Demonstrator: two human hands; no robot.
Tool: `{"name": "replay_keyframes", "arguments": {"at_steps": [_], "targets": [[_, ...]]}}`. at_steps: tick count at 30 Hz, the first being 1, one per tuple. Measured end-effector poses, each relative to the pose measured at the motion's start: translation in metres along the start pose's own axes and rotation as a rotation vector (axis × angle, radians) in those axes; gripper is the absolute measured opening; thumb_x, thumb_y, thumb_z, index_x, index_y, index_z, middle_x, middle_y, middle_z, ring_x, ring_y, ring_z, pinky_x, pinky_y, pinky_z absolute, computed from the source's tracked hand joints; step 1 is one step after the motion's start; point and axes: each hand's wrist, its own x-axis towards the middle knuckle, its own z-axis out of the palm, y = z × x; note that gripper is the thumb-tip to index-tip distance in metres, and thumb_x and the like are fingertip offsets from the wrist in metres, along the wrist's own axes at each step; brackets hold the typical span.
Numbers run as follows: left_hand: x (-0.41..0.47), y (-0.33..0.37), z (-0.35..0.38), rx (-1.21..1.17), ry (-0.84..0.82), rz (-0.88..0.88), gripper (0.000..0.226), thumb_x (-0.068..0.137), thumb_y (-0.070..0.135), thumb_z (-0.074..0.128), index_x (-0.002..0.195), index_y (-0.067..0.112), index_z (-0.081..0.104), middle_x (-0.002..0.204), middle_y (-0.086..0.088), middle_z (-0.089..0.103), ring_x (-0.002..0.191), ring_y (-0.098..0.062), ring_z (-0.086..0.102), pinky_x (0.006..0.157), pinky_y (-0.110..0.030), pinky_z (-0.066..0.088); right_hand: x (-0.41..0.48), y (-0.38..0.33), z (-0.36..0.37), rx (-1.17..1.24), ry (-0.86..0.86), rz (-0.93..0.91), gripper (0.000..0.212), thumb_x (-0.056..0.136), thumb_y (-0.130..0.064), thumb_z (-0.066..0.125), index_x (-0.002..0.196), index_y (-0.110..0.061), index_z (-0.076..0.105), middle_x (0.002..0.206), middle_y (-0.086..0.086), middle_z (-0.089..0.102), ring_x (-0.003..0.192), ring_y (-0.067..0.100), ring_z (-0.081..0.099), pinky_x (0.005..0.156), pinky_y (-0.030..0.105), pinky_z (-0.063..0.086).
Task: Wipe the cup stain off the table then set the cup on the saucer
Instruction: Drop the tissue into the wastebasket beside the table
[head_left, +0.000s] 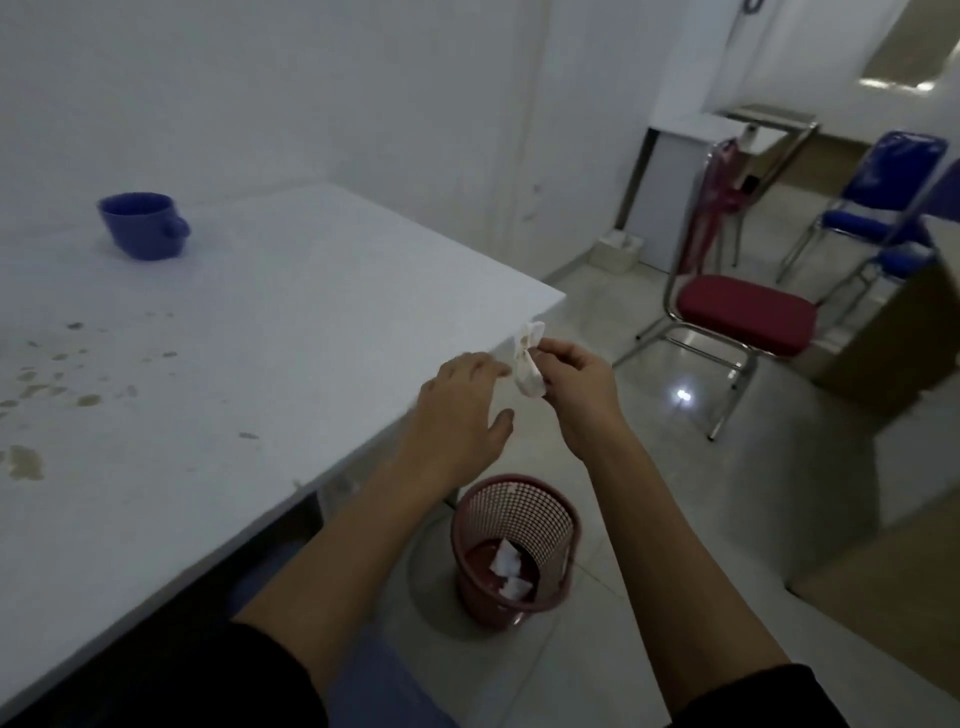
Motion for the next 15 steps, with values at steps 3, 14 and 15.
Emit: {"name": "replay_keyframes", "arguments": {"at_steps": [3, 14, 15], "targets": [[-0.010, -0.005, 0.017, 0.252, -0.132, -0.048, 0.073, 0.086, 0.036, 0.056, 0.146, 0.014, 0.021, 0.157, -0.012, 0.021, 0.144, -0.030, 0.015, 0.116, -0.043, 0.013, -0.009, 0.022, -0.022, -0.088, 0.076, 0.010, 0.019, 0.084, -0.009, 0.067, 0.102, -0.008, 0.070, 0.097, 0.008, 0.072, 0.091, 0.022, 0.067, 0.081, 0.035, 0.057], [-0.018, -0.014, 0.028, 0.441, -0.102, 0.024, 0.065, 0.084, 0.030, 0.058, 0.142, 0.011, 0.034, 0.157, -0.016, 0.018, 0.144, -0.031, 0.014, 0.117, -0.043, 0.011, -0.016, 0.119, -0.048, -0.599, 0.251, 0.065, 0.017, 0.083, -0.017, 0.069, 0.098, -0.011, 0.074, 0.099, 0.005, 0.073, 0.085, 0.013, 0.064, 0.081, 0.029, 0.056], [-0.018, -0.014, 0.029, 0.447, -0.099, 0.024, 0.064, 0.083, 0.029, 0.058, 0.141, 0.011, 0.036, 0.157, -0.016, 0.018, 0.144, -0.031, 0.015, 0.117, -0.043, 0.012, -0.016, 0.124, -0.049, -0.623, 0.250, 0.062, 0.019, 0.084, -0.018, 0.068, 0.100, -0.010, 0.073, 0.100, 0.004, 0.073, 0.087, 0.014, 0.065, 0.083, 0.030, 0.056]]}}
